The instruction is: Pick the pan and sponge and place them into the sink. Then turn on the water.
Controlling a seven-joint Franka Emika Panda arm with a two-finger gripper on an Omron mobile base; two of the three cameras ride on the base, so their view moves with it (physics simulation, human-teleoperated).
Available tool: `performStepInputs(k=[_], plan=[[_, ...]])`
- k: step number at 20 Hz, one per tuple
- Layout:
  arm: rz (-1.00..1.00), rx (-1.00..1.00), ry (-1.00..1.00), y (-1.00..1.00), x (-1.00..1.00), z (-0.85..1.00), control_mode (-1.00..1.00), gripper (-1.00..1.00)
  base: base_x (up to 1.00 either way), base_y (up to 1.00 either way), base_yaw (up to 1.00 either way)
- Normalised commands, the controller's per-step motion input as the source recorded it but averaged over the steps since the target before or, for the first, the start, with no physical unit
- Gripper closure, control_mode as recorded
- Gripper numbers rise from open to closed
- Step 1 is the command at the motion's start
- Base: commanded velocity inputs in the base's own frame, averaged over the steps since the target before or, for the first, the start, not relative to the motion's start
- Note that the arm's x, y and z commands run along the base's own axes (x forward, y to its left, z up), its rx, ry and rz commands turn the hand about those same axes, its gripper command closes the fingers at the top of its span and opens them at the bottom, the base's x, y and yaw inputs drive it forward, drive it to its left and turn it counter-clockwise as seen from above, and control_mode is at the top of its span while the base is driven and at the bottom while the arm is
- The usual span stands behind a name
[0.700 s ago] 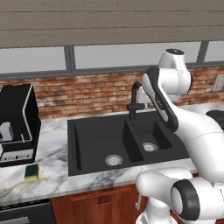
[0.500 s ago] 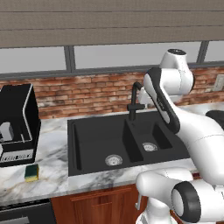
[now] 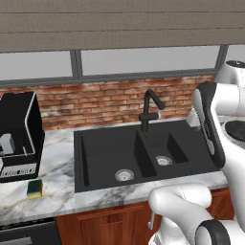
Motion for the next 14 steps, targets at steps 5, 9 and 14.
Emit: performStepInputs(k=[5,9,14], plan=[[0.0,-0.23,0.01,-1.0,-0.31,-0.21,-1.0,-1.0,0.0,0.0,0.0],[0.0,-0.22,0.02,-0.99,0.0,-0.1,-1.0,-1.0,0.0,0.0,0.0],[-0.01,-0.06,0.04,-1.0,0.0,-0.11,-1.0,-1.0,0.0,0.0,0.0]])
